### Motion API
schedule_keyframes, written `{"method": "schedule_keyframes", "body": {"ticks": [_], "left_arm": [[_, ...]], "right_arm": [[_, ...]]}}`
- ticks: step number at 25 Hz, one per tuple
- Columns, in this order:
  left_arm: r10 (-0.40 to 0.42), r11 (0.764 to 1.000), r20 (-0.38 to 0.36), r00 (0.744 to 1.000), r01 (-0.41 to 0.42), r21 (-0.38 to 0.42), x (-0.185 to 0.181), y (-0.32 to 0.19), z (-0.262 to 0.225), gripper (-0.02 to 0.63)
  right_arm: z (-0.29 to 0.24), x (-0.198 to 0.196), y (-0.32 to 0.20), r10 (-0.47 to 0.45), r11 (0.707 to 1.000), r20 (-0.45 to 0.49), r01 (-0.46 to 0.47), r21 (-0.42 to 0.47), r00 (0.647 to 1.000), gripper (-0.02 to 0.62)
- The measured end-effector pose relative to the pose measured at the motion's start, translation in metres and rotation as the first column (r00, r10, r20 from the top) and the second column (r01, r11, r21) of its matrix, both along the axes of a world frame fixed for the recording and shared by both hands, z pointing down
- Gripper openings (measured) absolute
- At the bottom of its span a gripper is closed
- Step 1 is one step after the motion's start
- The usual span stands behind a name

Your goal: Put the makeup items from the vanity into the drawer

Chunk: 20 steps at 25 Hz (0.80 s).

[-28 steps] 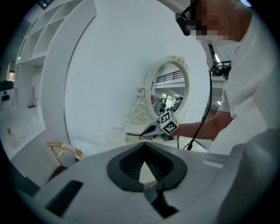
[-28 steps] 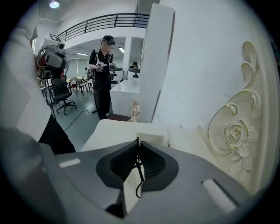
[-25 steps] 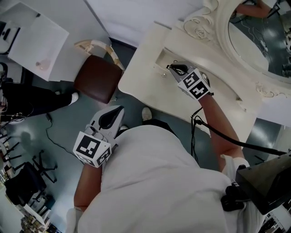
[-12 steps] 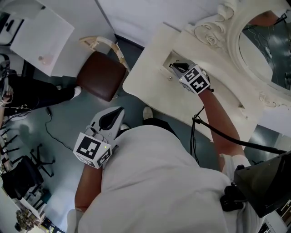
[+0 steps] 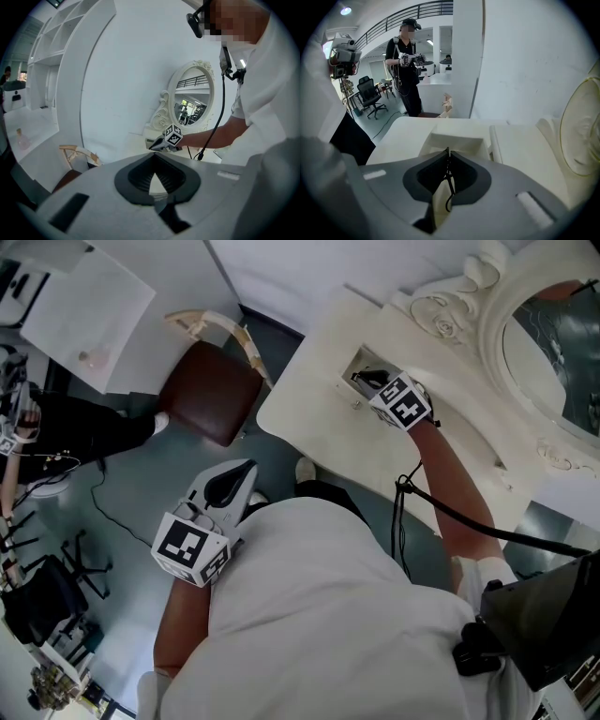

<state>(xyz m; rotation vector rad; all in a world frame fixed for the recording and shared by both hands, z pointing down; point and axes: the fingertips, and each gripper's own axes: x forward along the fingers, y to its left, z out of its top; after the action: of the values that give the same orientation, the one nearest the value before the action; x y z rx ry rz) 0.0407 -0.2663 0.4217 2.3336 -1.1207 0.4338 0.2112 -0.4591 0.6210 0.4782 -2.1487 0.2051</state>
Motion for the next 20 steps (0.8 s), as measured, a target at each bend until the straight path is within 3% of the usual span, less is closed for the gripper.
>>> {"method": "schedule_keyframes", "body": {"ticks": [20], "left_arm": [[-0.001, 1.0, -0.006, 1.0, 0.001, -0.019, -0.004, -0.011, 0.004, 0.002]], "right_arm": [[0.022, -0.003, -0.006, -0.027, 0.997, -0.091, 0.021, -0.07, 0.995, 0.029]]}}
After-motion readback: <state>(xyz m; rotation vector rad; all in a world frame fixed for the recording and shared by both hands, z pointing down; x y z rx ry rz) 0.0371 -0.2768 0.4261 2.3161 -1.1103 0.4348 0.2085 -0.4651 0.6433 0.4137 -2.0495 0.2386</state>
